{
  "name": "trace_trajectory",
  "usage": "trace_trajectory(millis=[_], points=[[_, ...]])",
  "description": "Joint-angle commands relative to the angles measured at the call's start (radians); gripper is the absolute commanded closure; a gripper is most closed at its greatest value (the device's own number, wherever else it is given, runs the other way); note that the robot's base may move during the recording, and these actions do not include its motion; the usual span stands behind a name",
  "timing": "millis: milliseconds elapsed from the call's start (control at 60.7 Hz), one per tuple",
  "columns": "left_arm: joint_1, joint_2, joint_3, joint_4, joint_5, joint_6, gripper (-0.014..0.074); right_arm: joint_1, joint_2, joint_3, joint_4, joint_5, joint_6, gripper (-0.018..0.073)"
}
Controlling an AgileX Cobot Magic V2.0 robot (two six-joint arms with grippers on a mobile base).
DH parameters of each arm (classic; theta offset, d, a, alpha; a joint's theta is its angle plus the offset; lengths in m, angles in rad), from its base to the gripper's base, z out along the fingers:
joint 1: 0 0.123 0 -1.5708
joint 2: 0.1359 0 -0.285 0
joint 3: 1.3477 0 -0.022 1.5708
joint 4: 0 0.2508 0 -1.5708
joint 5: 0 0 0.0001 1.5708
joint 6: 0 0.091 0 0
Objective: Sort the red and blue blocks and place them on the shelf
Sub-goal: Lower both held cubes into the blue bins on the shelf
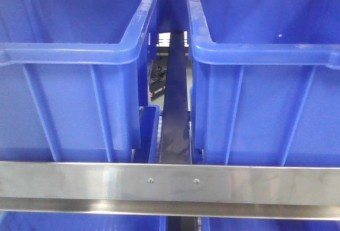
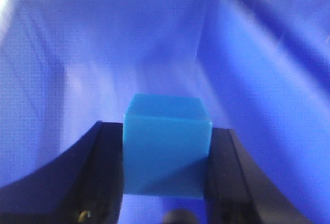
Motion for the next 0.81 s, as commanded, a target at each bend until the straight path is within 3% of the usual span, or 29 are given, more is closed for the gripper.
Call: trace_trajectory(millis=[0,198,280,346,395,445,527,609,790], points=[[-0.009,0.026,-0.039,-0.005,-0.128,0.002,0.0472,0.001,0.018,-0.04,0.005,-0.148,-0.007,0.0501],[-0.009,0.044,-0.039,-0.005,-0.153,0.002,0.0468,0.001,0.035,-0.04,0.014,-0.163,-0.007,0.0499],[-0.009,0.044,-0.039,-0.005,-0.153,0.002,0.0418,0.001,0.035,-0.04,0.014,-0.165,-0.007,0.0492],[-0.009,0.044,-0.039,-0.005,-0.153,0.002,0.0302,0.001,0.035,-0.04,0.014,-0.165,-0.007,0.0447],[-0.009,0.044,-0.039,-0.005,-0.151,0.002,0.0169,0.001,0.035,-0.04,0.02,-0.163,-0.006,0.0373],[-0.009,0.044,-0.039,-0.007,-0.151,0.0,0.0031,0.001,0.035,-0.04,0.032,-0.163,-0.006,0.027],[-0.009,0.044,-0.039,-0.009,-0.151,0.0,-0.0122,0.001,0.035,-0.04,0.056,-0.157,-0.006,0.0079],[-0.009,0.044,-0.039,-0.009,-0.151,0.0,-0.0105,0.001,0.035,-0.04,0.058,-0.147,-0.006,-0.0075],[-0.009,0.044,-0.039,-0.009,-0.149,0.0,-0.0083,0.001,0.035,-0.04,0.058,-0.132,-0.006,-0.0063]])
